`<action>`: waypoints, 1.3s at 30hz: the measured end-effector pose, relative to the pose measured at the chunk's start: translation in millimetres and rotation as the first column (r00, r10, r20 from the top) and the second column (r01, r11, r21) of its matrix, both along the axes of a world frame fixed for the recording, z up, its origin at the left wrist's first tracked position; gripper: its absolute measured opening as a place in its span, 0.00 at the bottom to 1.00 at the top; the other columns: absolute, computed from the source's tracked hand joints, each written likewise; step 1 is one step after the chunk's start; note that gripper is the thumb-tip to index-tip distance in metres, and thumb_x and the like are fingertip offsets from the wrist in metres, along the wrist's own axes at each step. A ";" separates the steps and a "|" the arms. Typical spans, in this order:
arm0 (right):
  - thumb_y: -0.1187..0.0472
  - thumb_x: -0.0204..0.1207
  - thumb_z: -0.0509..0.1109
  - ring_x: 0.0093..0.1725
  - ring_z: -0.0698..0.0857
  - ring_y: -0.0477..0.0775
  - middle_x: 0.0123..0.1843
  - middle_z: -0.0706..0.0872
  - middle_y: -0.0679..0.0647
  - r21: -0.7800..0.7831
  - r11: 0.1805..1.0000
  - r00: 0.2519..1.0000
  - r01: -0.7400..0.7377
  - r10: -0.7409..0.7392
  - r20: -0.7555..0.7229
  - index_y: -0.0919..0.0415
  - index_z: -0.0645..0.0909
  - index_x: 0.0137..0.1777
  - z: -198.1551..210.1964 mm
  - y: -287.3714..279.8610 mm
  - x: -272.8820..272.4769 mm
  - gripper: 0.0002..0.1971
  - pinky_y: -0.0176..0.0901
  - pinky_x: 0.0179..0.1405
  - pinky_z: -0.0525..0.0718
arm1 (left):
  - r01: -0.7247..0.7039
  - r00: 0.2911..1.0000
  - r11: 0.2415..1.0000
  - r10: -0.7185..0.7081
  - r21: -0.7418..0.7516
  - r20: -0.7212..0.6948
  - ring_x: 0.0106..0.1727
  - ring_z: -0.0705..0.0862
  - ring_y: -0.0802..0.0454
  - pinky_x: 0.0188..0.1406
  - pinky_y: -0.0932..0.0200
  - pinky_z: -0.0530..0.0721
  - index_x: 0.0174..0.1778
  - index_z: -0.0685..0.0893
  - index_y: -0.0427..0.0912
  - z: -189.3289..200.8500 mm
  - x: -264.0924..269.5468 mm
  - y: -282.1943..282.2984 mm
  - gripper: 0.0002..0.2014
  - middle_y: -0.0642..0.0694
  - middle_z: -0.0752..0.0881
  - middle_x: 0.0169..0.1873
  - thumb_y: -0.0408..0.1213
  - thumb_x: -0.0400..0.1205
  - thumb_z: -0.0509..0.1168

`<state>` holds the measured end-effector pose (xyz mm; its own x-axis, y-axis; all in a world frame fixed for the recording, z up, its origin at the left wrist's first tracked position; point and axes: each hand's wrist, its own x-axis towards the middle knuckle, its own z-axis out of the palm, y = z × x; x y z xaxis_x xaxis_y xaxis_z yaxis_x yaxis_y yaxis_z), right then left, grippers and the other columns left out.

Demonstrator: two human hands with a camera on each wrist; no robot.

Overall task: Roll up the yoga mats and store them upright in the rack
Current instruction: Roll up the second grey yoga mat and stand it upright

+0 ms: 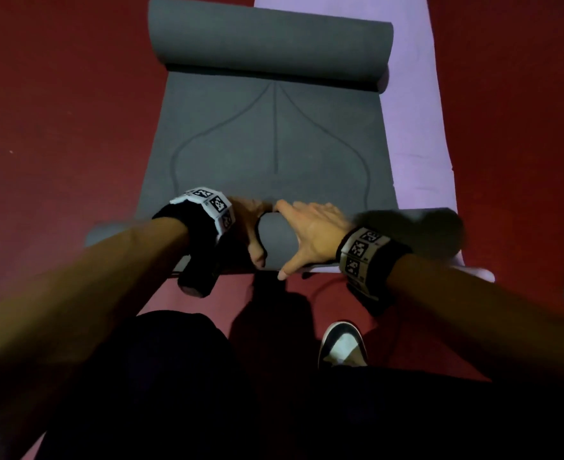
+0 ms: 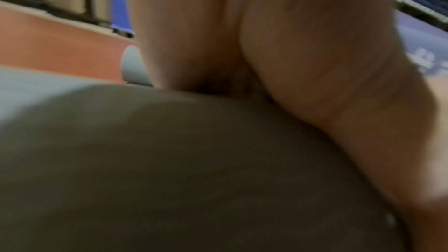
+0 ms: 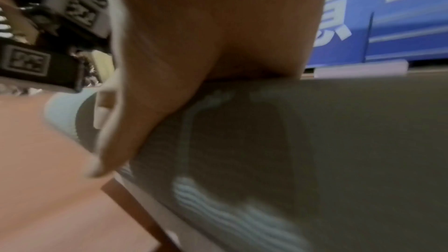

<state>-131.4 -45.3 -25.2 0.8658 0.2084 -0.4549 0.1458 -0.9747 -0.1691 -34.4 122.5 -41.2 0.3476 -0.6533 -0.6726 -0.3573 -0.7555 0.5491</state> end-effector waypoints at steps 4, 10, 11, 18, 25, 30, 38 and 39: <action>0.23 0.50 0.80 0.52 0.84 0.62 0.45 0.77 0.48 -0.007 1.000 1.000 0.001 -0.001 0.001 0.51 0.67 0.66 -4.7 1.5 -3.3 0.51 0.50 0.43 0.71 | 0.011 1.000 1.000 -0.011 -0.015 0.016 0.62 0.86 0.58 0.66 0.45 0.84 0.64 0.73 0.75 -6.1 -10.4 0.8 0.49 0.60 0.88 0.58 0.55 0.47 0.87; 0.24 0.43 0.83 0.60 0.85 0.49 0.62 0.86 0.38 0.255 0.944 0.969 0.207 -0.162 -0.187 0.32 0.72 0.72 8.7 -22.2 14.6 0.52 0.50 0.63 0.84 | 0.189 0.897 0.970 -0.233 0.152 0.375 0.57 0.86 0.41 0.52 0.49 0.86 0.72 0.66 0.55 28.4 -18.6 -19.6 0.55 0.46 0.84 0.58 0.62 0.50 0.84; 0.25 0.43 0.84 0.60 0.85 0.48 0.63 0.86 0.38 0.266 0.940 0.964 0.213 -0.158 -0.214 0.31 0.71 0.72 10.2 -23.0 15.9 0.52 0.49 0.64 0.83 | 0.170 0.901 0.972 -0.221 0.165 0.372 0.55 0.87 0.42 0.51 0.49 0.86 0.70 0.67 0.56 26.8 -18.1 -20.6 0.53 0.47 0.85 0.56 0.61 0.50 0.84; 0.25 0.45 0.83 0.55 0.83 0.59 0.58 0.82 0.51 0.088 0.996 0.983 0.035 -0.018 -0.182 0.51 0.64 0.68 1.5 -11.6 3.3 0.56 0.55 0.52 0.82 | 0.055 0.994 0.992 -0.065 0.113 0.091 0.57 0.87 0.55 0.62 0.47 0.86 0.61 0.78 0.59 22.0 -14.1 -13.8 0.44 0.57 0.89 0.53 0.56 0.48 0.86; 0.29 0.51 0.85 0.53 0.84 0.52 0.54 0.84 0.42 0.165 0.983 0.980 0.082 -0.050 -0.193 0.45 0.70 0.73 12.1 -20.1 11.3 0.50 0.46 0.51 0.81 | 0.225 0.906 0.957 -0.274 0.181 0.322 0.60 0.85 0.41 0.57 0.48 0.85 0.74 0.64 0.48 29.4 -28.7 -18.2 0.56 0.44 0.83 0.60 0.59 0.53 0.86; 0.29 0.51 0.85 0.55 0.83 0.50 0.60 0.82 0.43 0.184 0.978 0.960 0.094 -0.040 -0.278 0.45 0.68 0.72 14.2 -15.2 11.8 0.51 0.50 0.60 0.84 | 0.131 0.946 0.983 -0.162 0.126 0.282 0.59 0.86 0.47 0.56 0.49 0.85 0.74 0.67 0.58 21.3 -25.8 -11.8 0.54 0.51 0.86 0.57 0.56 0.52 0.85; 0.29 0.51 0.84 0.47 0.84 0.61 0.48 0.83 0.51 0.023 0.996 0.992 -0.083 0.085 -0.093 0.54 0.66 0.67 0.1 -10.6 1.9 0.51 0.49 0.41 0.75 | 0.032 0.995 0.998 -0.036 0.047 0.090 0.56 0.83 0.62 0.49 0.65 0.79 0.67 0.74 0.61 10.8 -19.1 -2.2 0.42 0.64 0.84 0.49 0.41 0.60 0.88; 0.31 0.52 0.85 0.48 0.84 0.59 0.47 0.83 0.49 0.053 0.997 0.991 -0.047 0.053 -0.120 0.54 0.68 0.68 2.3 -14.4 5.8 0.50 0.48 0.42 0.77 | 0.035 0.992 0.999 -0.037 0.018 0.119 0.56 0.83 0.60 0.47 0.65 0.78 0.64 0.73 0.60 10.7 -21.3 -2.9 0.41 0.64 0.83 0.47 0.41 0.59 0.88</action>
<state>-125.6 -59.7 -22.9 0.7926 0.2756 -0.5439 0.1698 -0.9565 -0.2371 -55.7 119.6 -30.5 0.4024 -0.6565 -0.6381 -0.4471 -0.7491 0.4888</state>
